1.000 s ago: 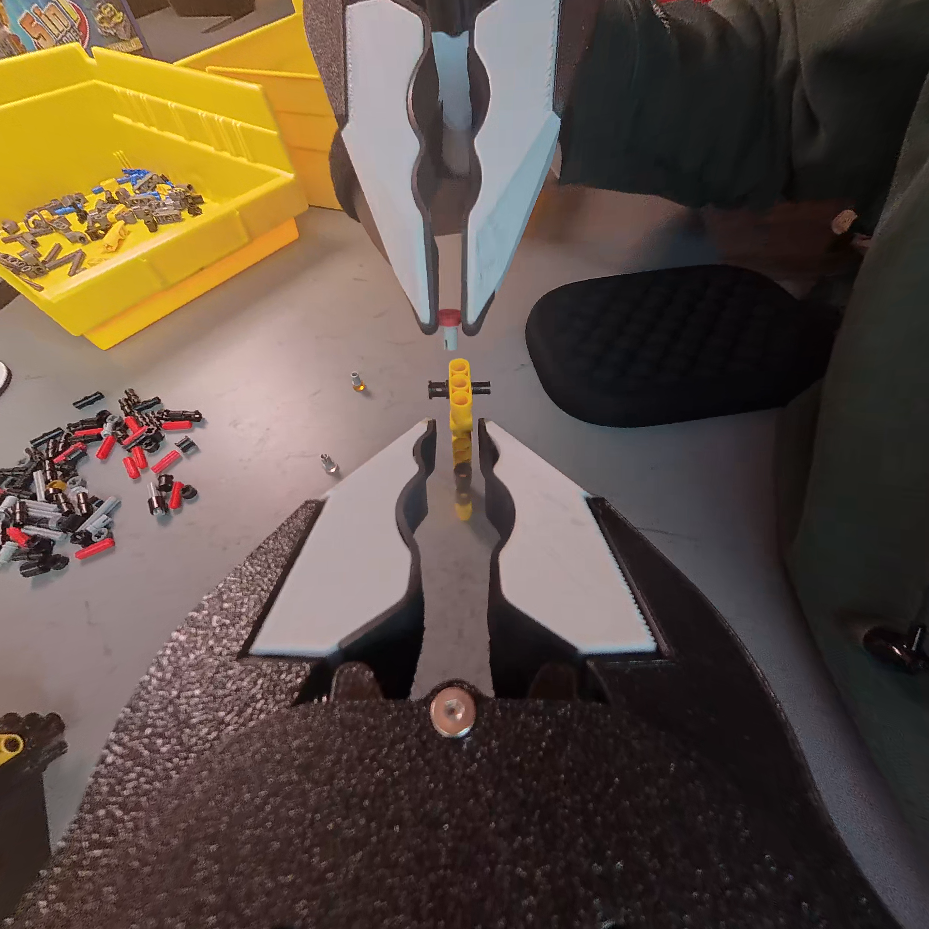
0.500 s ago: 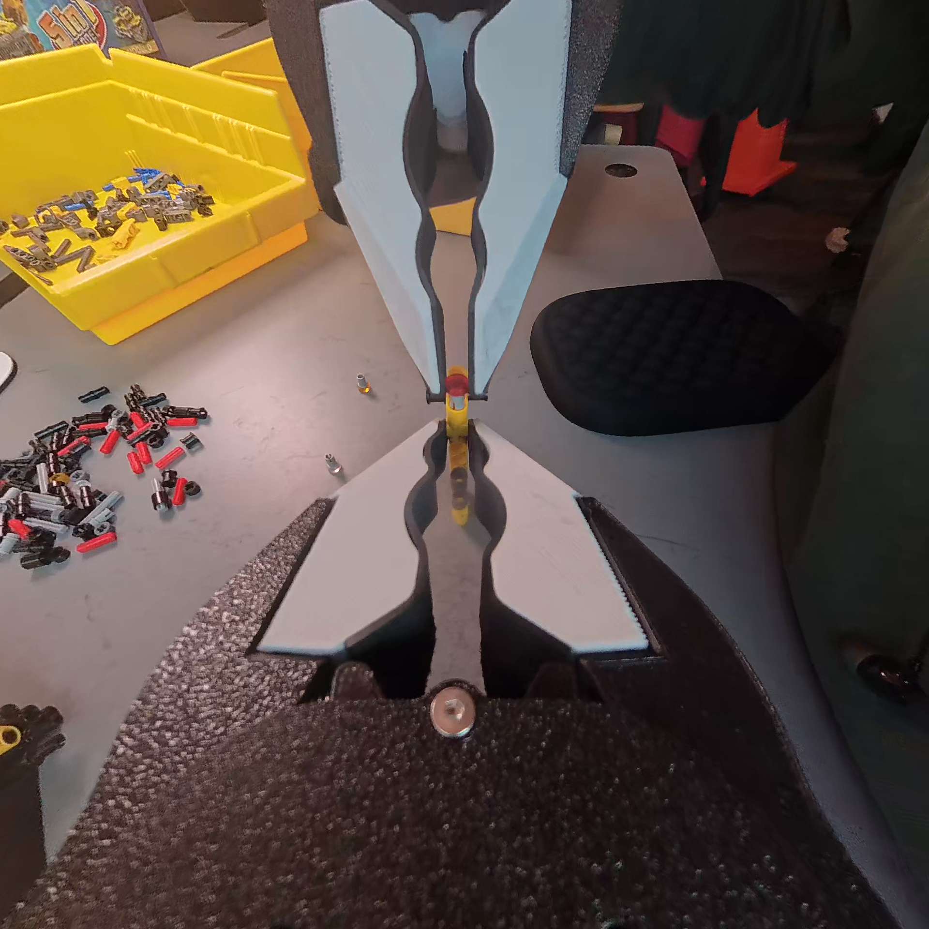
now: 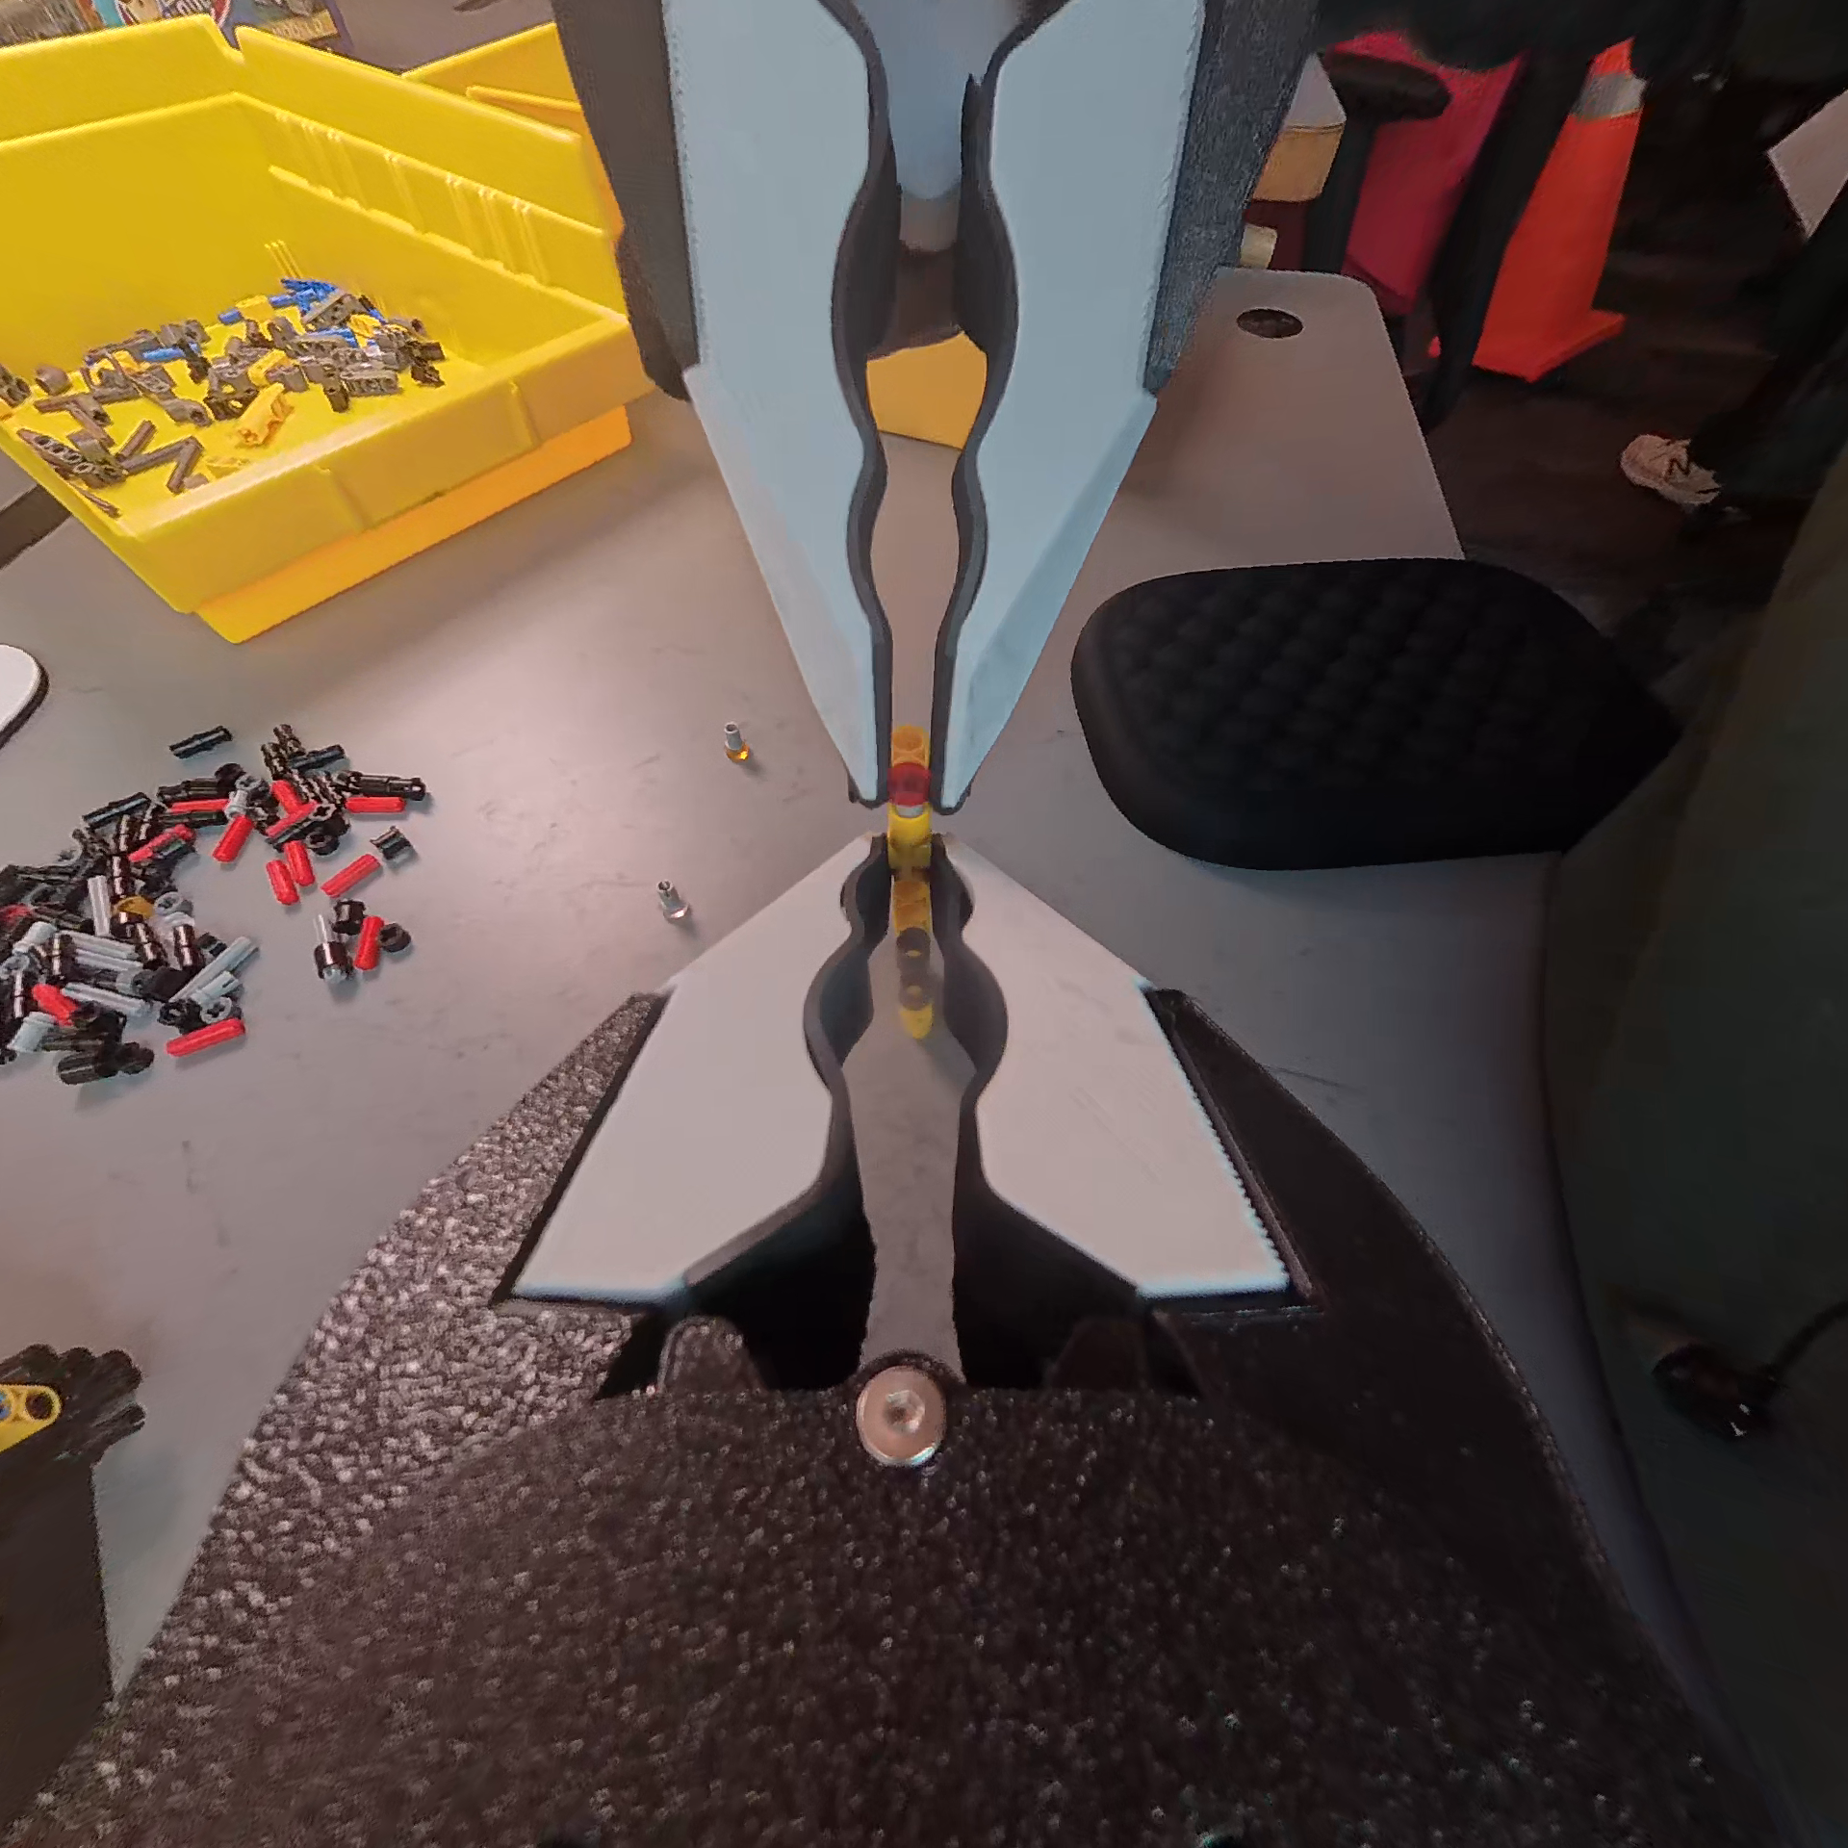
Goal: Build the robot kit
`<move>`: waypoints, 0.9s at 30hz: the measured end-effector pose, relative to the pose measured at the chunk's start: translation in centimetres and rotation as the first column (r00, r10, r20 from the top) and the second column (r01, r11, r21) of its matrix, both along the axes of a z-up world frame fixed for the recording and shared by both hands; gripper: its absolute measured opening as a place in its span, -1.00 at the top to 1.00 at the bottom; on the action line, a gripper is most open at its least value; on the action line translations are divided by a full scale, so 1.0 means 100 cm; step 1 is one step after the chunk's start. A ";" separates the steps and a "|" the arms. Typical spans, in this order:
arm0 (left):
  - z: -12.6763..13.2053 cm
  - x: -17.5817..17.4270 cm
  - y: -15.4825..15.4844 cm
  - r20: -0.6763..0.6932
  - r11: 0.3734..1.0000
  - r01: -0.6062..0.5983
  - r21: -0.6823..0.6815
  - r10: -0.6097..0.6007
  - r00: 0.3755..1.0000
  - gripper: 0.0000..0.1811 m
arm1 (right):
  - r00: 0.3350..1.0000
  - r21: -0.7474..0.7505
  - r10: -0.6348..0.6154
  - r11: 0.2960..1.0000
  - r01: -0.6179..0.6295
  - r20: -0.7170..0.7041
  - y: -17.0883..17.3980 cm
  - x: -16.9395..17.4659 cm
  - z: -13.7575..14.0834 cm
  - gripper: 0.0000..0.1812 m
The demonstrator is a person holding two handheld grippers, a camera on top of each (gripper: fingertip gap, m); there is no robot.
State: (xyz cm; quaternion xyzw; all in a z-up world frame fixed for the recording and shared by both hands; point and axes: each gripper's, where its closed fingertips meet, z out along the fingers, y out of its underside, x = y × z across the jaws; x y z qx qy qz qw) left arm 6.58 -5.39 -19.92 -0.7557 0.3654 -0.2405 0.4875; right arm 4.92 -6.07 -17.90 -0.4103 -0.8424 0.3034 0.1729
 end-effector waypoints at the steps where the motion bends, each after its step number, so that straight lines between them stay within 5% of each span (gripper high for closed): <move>1: 0.000 0.000 0.000 -0.001 1.000 0.001 0.001 -0.001 1.000 0.93 | 1.000 -0.013 -0.001 1.000 0.001 0.004 0.001 0.001 -0.002 0.93; 6: 0.000 -0.001 0.000 0.001 1.000 -0.004 0.000 0.004 1.000 0.93 | 0.997 -0.143 -0.074 0.987 0.070 -0.018 0.000 -0.001 -0.002 0.93; 17: 0.000 -0.001 0.000 0.003 1.000 -0.003 -0.011 0.003 1.000 0.93 | 0.999 0.006 -0.054 0.999 0.054 0.003 0.001 0.000 -0.002 0.92; 20: -0.001 0.000 -0.001 -0.006 1.000 0.001 -0.005 -0.001 1.000 0.93 | 0.999 0.025 -0.032 0.999 0.031 0.006 -0.003 0.000 0.008 0.78; 23: -0.001 0.001 -0.001 -0.014 1.000 0.003 -0.002 -0.003 1.000 0.93 | 1.000 0.054 -0.025 0.998 0.024 0.010 -0.003 -0.003 0.016 0.98; 27: -0.001 0.000 -0.002 -0.017 1.000 0.001 -0.002 -0.001 1.000 0.93 | 0.996 0.104 -0.010 0.995 0.000 0.090 -0.004 0.002 0.003 1.00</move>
